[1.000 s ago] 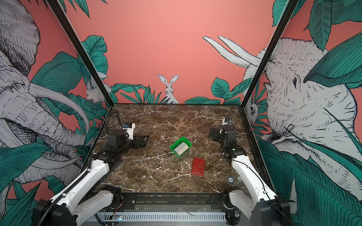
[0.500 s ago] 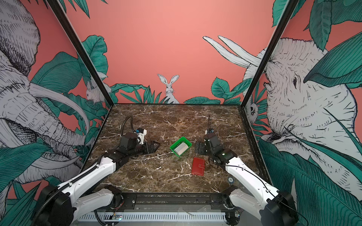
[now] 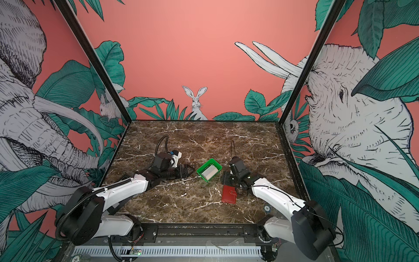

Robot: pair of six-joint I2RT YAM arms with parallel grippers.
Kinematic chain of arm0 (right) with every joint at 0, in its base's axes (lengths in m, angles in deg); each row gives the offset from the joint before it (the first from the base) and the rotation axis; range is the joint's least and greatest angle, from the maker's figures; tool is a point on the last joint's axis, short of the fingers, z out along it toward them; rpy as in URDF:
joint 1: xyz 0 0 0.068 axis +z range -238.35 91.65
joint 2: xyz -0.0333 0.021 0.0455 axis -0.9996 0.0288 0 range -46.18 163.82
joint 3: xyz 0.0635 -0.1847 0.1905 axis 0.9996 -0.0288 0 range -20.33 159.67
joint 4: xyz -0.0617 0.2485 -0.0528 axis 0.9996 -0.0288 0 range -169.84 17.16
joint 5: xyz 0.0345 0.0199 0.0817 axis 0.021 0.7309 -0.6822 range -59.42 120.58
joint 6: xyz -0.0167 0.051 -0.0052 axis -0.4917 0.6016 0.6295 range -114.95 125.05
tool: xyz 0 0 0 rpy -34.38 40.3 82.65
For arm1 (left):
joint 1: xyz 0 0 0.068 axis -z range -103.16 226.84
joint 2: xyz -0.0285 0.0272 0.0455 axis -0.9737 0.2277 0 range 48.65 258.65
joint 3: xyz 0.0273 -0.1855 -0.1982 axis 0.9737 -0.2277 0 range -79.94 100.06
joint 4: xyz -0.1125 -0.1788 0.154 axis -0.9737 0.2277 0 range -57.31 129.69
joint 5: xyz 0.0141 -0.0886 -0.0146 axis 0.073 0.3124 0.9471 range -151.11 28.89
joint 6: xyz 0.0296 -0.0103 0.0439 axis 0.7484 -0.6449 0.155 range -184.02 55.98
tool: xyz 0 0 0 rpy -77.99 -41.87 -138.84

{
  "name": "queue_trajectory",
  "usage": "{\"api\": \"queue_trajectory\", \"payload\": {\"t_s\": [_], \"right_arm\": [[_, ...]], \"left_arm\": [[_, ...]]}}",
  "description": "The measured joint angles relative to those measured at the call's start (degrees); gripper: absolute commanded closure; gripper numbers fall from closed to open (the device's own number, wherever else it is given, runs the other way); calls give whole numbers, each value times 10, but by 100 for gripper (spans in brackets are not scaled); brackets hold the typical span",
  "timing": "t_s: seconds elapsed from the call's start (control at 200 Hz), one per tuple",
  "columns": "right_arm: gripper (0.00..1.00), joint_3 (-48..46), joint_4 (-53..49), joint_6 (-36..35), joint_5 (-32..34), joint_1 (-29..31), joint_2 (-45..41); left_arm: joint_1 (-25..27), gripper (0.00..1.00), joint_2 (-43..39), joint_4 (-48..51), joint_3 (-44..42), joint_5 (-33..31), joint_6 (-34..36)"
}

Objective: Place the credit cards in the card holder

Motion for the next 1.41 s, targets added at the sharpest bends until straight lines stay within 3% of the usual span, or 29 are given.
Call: {"api": "queue_trajectory", "payload": {"t_s": [0.17,0.405,0.895,1.095,1.405], "right_arm": [[66,0,53,33,-21,5,55],[76,42,77,51,-24,6,142],[81,193,75,33,4,4,280],[73,206,33,-9,23,4,247],[68,125,-107,-58,82,5,60]], "left_arm": [[1,11,46,-59,3,14,-27],[1,1,49,-75,8,7,-40],[1,1,11,-87,-1,-7,-49],[5,1,-7,-98,-31,-7,-58],[26,2,-37,-139,-81,-1,-76]]}}
